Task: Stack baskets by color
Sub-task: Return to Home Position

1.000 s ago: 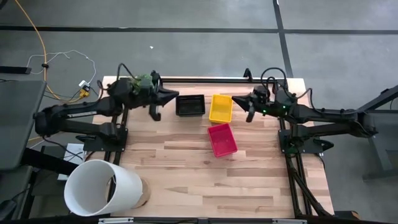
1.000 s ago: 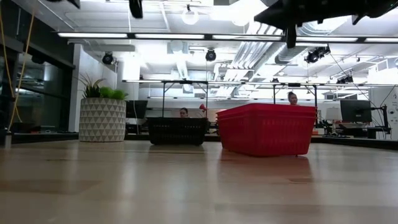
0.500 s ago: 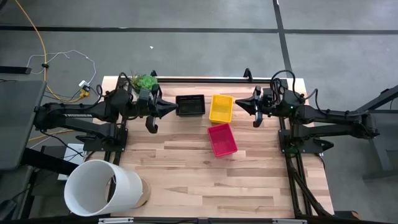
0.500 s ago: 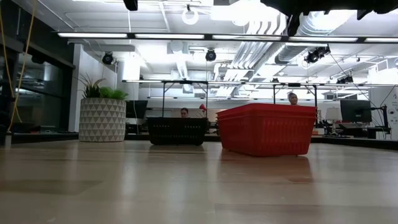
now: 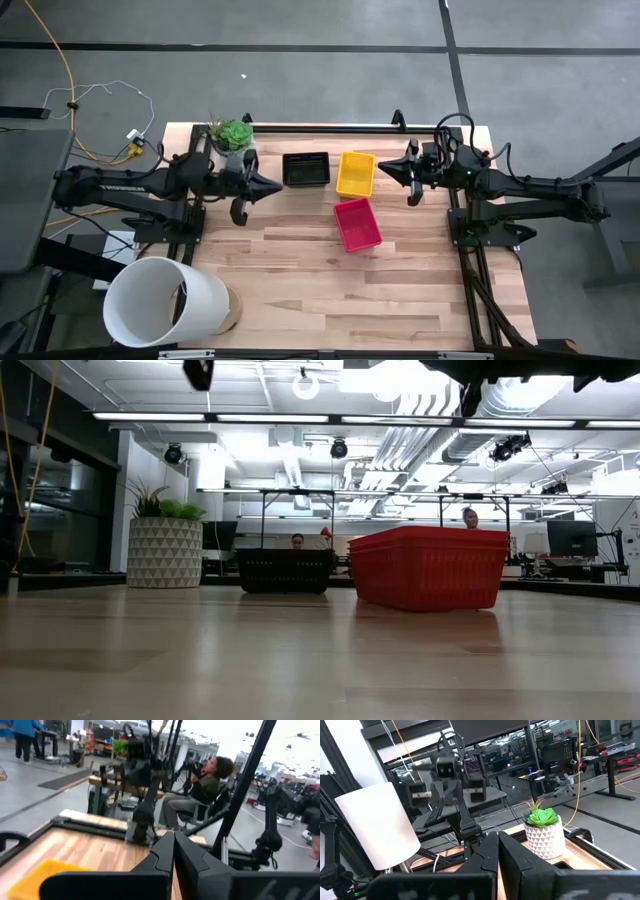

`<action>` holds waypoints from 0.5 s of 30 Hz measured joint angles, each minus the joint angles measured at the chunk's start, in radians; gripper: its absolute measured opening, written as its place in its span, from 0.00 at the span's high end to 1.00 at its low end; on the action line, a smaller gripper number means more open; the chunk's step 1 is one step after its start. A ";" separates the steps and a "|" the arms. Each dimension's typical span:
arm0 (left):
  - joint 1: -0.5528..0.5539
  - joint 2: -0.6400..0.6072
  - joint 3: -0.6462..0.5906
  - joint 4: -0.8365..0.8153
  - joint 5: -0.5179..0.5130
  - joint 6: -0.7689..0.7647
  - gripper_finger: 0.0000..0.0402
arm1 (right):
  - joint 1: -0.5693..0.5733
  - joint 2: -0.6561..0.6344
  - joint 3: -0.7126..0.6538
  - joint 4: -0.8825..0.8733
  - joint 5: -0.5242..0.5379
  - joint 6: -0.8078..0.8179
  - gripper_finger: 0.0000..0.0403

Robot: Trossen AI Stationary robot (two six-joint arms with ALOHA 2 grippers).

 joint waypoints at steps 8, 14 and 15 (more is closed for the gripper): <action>-0.064 -0.183 -0.229 0.099 -0.064 -0.059 1.00 | 0.000 0.000 0.000 -0.004 0.034 0.077 1.00; -0.092 -0.360 -0.382 0.139 -0.071 -0.089 1.00 | -0.001 0.000 0.000 -0.007 0.057 0.104 1.00; -0.093 -0.387 -0.401 0.139 -0.071 -0.090 1.00 | -0.001 0.000 0.000 -0.010 0.058 0.106 1.00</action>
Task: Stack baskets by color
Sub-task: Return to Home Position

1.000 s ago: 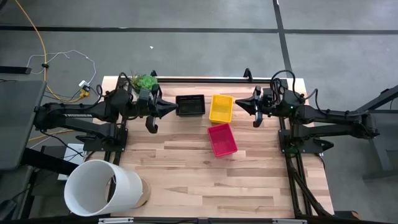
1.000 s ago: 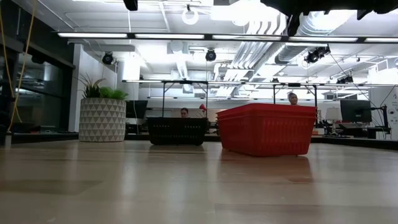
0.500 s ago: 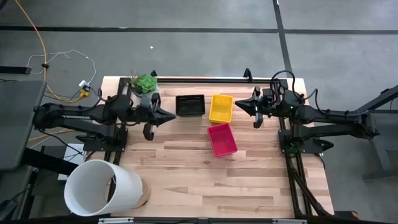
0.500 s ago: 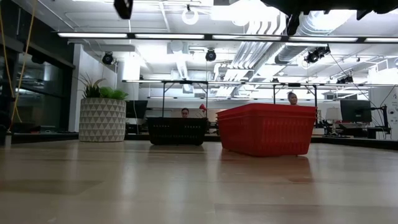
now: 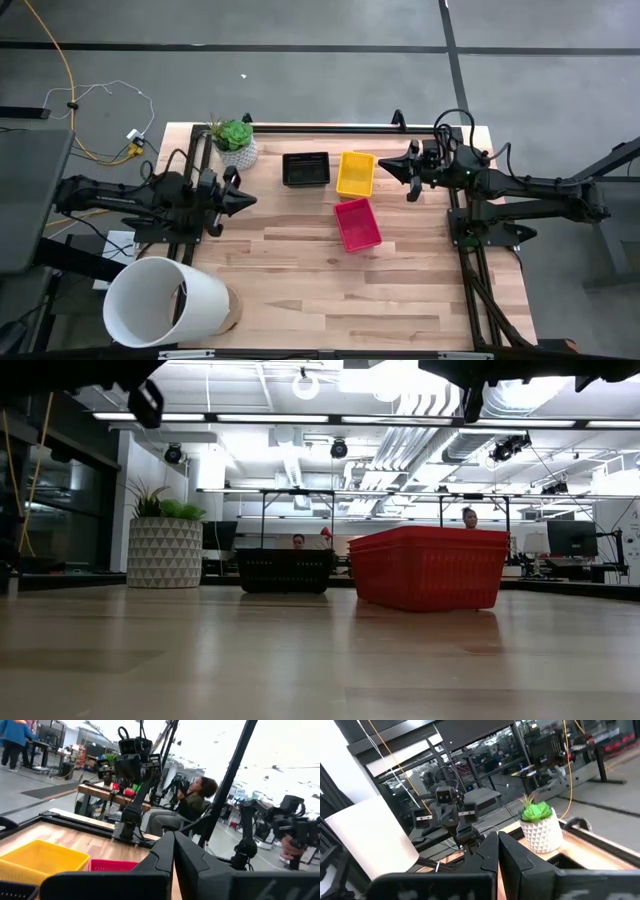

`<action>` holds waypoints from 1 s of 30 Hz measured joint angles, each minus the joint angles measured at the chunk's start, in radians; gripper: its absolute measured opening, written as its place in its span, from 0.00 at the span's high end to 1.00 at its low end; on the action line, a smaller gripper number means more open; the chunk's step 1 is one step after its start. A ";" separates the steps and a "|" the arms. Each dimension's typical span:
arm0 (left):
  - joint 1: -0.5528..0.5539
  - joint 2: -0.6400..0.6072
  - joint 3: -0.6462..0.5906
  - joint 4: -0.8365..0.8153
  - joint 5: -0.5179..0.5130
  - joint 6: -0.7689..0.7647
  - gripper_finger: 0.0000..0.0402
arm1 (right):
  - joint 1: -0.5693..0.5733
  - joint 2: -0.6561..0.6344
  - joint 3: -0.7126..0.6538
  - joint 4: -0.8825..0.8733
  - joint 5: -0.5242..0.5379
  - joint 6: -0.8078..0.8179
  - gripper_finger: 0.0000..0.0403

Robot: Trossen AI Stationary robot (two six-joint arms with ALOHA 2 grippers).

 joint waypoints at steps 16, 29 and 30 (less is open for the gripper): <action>0.004 -0.385 -0.204 -0.107 -0.004 -0.017 1.00 | 0.000 0.000 0.000 -0.117 -0.004 0.218 1.00; 0.004 -0.468 -0.267 -0.286 -0.123 0.054 1.00 | 0.001 0.000 0.000 -0.117 -0.051 0.208 1.00; 0.004 -0.469 -0.266 -0.317 -0.109 0.053 1.00 | 0.001 0.000 0.000 -0.118 -0.061 0.208 1.00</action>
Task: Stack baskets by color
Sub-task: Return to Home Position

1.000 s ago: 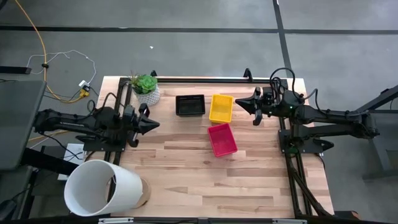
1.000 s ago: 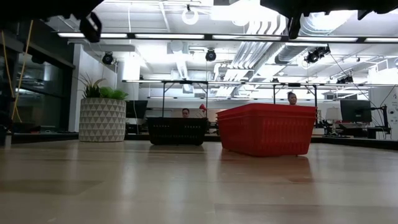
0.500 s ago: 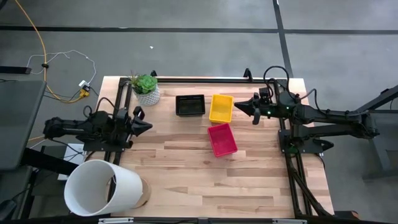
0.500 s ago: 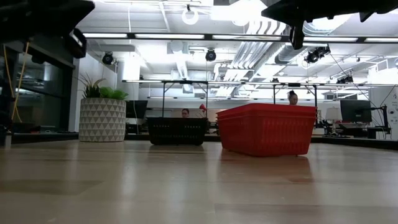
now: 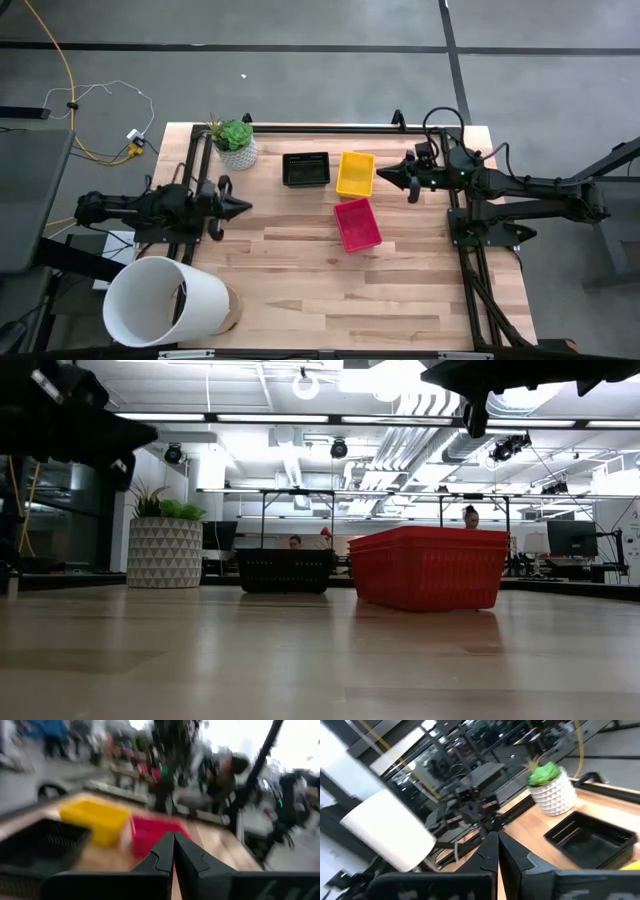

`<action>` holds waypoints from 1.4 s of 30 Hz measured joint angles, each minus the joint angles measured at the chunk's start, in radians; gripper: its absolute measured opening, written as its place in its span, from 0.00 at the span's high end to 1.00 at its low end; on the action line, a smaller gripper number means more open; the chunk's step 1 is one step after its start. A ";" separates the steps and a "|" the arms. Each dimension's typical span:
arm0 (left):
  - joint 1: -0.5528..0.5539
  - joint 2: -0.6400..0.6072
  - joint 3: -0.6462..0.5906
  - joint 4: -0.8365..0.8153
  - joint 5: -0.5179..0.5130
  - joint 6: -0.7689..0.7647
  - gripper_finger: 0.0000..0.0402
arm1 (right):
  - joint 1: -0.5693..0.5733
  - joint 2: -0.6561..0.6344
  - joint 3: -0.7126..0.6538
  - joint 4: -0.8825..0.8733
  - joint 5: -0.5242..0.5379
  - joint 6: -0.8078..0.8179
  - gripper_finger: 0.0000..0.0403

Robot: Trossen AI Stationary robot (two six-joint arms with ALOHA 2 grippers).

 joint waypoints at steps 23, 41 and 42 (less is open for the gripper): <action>0.001 0.005 0.000 -0.020 0.113 0.011 1.00 | 0.000 -0.149 0.000 -0.341 -0.152 -0.153 1.00; 0.001 0.006 0.000 -0.020 0.113 0.010 1.00 | 0.040 -0.672 -0.076 -0.481 -0.127 -0.272 1.00; 0.001 0.006 0.000 -0.020 0.113 0.010 1.00 | 0.043 -0.688 -0.120 -0.415 -0.127 -0.268 1.00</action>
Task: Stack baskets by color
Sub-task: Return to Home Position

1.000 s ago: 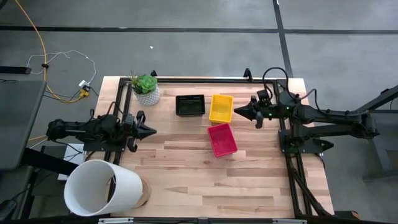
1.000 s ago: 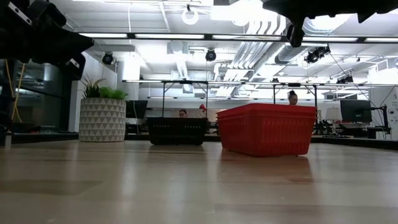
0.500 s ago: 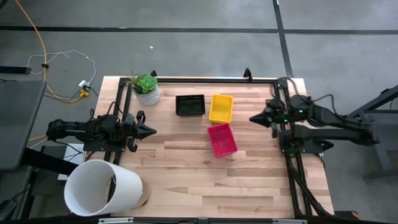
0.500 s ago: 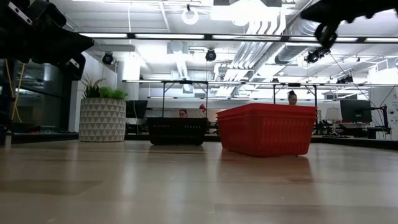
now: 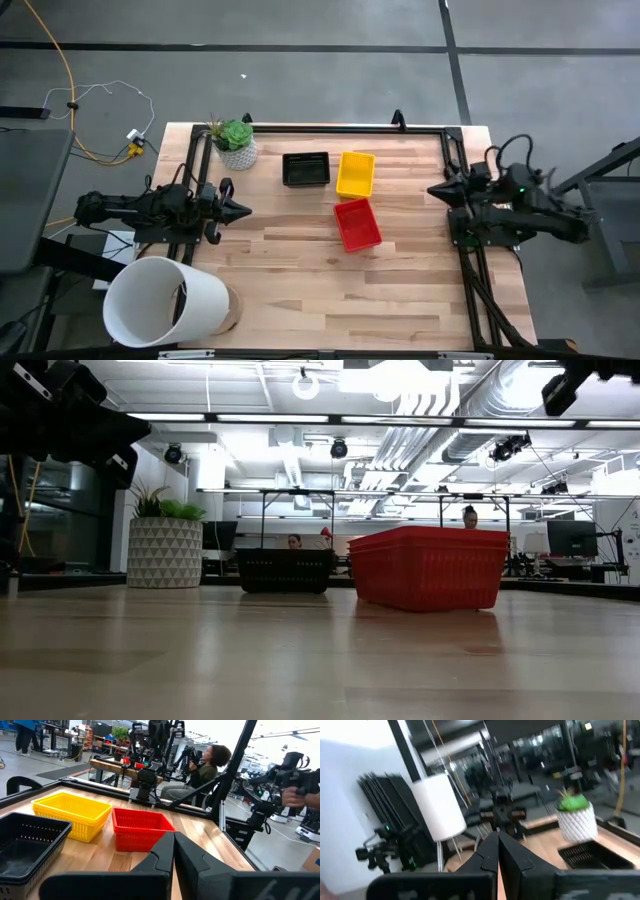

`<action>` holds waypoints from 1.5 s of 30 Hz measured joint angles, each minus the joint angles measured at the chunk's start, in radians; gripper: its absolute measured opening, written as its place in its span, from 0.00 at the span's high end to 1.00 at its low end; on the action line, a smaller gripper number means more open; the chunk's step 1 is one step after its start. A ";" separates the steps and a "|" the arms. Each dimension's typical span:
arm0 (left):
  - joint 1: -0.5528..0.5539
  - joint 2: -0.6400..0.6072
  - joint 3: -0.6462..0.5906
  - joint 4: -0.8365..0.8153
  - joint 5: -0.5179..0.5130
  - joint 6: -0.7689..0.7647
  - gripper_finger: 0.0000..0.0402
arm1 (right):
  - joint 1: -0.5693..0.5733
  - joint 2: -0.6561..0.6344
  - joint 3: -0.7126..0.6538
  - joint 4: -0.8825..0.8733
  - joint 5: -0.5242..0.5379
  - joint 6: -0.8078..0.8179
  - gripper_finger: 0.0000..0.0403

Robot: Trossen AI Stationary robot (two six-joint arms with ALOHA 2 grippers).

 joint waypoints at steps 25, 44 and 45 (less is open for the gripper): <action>0.000 0.000 0.000 0.001 0.000 0.000 1.00 | 0.083 -0.099 -0.444 0.252 0.229 0.109 1.00; 0.000 0.000 0.000 0.000 0.000 0.000 1.00 | 0.275 -0.093 -0.445 0.250 0.260 -0.086 1.00; 0.000 0.000 0.000 0.000 0.000 0.000 1.00 | 0.275 -0.093 -0.445 0.249 0.244 -0.096 1.00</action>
